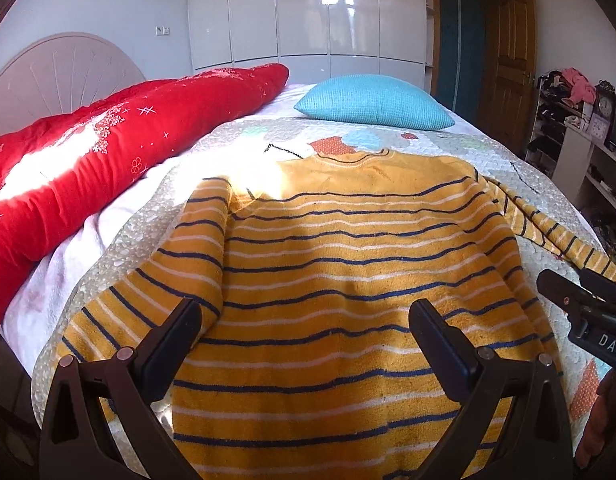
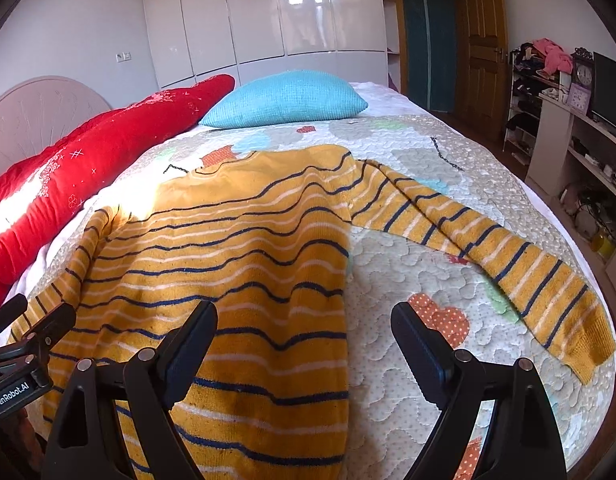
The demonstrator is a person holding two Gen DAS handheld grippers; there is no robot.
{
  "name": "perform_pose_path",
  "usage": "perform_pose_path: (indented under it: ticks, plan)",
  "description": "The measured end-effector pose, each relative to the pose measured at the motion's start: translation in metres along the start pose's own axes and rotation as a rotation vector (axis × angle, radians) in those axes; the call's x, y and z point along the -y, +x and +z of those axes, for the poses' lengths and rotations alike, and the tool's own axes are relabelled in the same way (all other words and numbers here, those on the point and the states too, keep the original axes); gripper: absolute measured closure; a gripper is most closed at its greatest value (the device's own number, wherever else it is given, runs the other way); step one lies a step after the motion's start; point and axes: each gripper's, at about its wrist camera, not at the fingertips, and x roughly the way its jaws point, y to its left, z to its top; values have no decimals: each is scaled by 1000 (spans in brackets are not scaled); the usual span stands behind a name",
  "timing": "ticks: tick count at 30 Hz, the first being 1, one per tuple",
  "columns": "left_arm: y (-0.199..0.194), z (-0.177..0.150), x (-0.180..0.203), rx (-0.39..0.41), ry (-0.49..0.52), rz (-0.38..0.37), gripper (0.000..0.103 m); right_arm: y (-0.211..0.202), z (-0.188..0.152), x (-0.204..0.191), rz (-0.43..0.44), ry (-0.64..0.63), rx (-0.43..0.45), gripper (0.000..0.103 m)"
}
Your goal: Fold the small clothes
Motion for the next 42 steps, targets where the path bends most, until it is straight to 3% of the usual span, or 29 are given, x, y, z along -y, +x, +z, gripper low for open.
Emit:
perform_pose_path:
  ticks: [3,7,9,23,42]
  plan:
    - [0,0,1,-22,-17,-37,0,1,-2,-1,-6,2,-6,11]
    - [15,-6,3,-160,-48,-53,0,3,-4,-2,-17,-3,-15,11]
    - [18,-11,3,-191,-58,-86,0,3,-5,-2,-22,-7,-18,11]
    - [14,-17,15,-216,-12,-128,0,10,-12,3,-42,10,-50,11]
    - [21,-22,22,-276,-42,-215,0,16,-16,8,-51,34,-76,11]
